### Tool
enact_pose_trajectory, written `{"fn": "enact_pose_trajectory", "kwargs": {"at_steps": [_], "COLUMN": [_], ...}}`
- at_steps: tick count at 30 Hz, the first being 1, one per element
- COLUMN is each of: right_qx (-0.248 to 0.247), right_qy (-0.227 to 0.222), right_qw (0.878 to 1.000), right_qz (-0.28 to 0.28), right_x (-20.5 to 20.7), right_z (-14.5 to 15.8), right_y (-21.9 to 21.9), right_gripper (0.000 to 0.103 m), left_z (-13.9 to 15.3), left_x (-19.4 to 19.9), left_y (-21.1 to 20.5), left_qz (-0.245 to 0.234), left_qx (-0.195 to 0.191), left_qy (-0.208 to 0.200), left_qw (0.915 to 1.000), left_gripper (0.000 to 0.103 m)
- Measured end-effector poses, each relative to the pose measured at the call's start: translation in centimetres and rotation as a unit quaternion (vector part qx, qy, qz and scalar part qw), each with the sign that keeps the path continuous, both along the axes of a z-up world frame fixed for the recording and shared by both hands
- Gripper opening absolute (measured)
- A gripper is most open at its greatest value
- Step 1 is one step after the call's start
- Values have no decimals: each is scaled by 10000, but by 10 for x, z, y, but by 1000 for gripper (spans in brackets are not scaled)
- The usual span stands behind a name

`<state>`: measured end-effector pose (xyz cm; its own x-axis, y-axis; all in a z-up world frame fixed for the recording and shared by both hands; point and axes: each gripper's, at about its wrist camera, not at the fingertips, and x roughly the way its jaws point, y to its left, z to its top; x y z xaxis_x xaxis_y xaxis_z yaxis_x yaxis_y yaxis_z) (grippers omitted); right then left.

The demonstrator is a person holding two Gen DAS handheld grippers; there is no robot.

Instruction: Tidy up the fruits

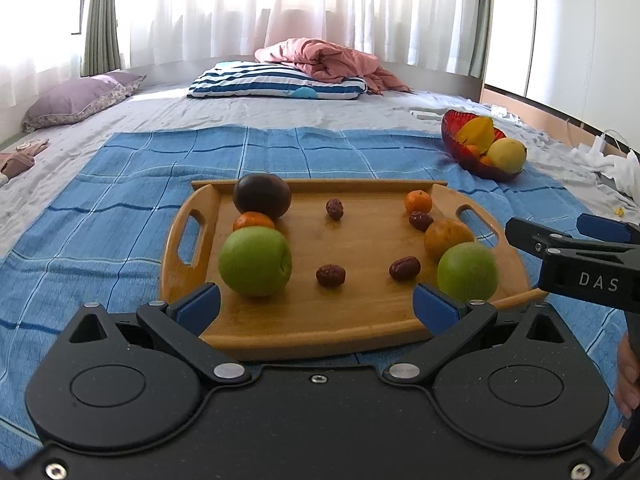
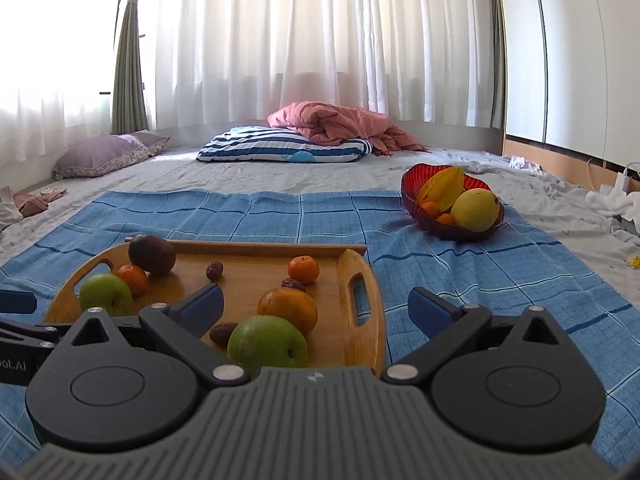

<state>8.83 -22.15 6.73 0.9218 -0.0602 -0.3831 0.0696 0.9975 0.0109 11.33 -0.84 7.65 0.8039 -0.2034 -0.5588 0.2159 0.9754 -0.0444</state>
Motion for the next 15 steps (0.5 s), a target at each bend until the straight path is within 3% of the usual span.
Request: {"fn": "enact_pose_trajectory", "kwargs": {"at_steps": [15], "right_qx": [-154], "right_qy": [-203], "right_qw": [9997], "right_qz": [-15], "right_x": [-27], "right_z": [-26], "right_y": [9], "right_gripper": [103], "left_z": [-24], "left_x": [-21], "left_y": [-1], "left_qz": [155], "left_qx": [107], "left_qy": [-2], "left_qw": [9998], "left_gripper": [103]}}
